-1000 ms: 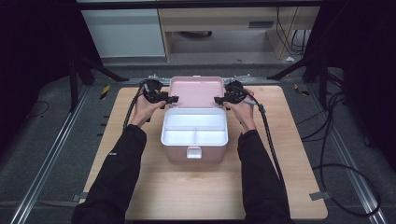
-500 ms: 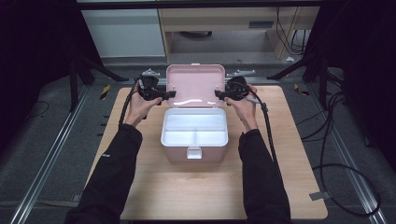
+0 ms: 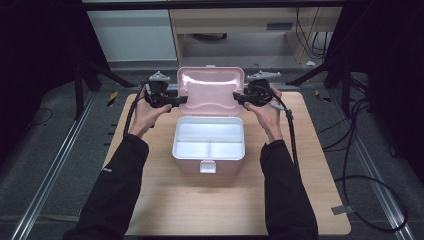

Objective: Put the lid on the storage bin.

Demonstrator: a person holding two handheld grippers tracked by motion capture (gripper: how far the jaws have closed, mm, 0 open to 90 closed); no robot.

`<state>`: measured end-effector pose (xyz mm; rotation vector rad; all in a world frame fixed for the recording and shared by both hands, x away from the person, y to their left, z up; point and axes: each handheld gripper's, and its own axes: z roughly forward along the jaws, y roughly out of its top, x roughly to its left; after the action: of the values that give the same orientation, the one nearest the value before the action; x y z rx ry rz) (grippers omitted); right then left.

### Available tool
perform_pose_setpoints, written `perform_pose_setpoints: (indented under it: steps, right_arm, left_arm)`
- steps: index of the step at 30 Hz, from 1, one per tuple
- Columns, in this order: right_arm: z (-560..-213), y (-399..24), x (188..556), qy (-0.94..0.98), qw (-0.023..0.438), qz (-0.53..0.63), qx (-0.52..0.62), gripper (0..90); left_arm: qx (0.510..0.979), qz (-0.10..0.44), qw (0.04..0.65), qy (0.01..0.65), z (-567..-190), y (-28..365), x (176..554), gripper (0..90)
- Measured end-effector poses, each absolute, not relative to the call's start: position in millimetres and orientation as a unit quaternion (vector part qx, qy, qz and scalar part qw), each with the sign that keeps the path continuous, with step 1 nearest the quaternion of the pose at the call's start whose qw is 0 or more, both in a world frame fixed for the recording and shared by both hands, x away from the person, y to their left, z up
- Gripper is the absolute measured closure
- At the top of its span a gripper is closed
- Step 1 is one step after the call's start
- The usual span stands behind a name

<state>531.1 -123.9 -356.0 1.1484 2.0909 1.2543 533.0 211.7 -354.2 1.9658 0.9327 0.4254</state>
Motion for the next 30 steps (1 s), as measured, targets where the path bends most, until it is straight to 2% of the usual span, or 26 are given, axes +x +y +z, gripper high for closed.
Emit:
perform_pose_setpoints:
  steps: [16,25,30]
  right_arm:
    - [-333,-121,499,0.780,0.257,0.423,0.382,54.7]
    - [-330,-125,471,0.791,0.251,0.421,0.366,61.9]
    - [-334,-132,456,0.792,0.245,0.425,0.362,73.1]
  left_arm:
    - [0.802,0.199,0.439,0.352,-339,211,504,49.8]
    - [0.807,0.197,0.444,0.335,-341,221,476,60.1]
    - [0.809,0.192,0.441,0.337,-341,224,464,67.2]
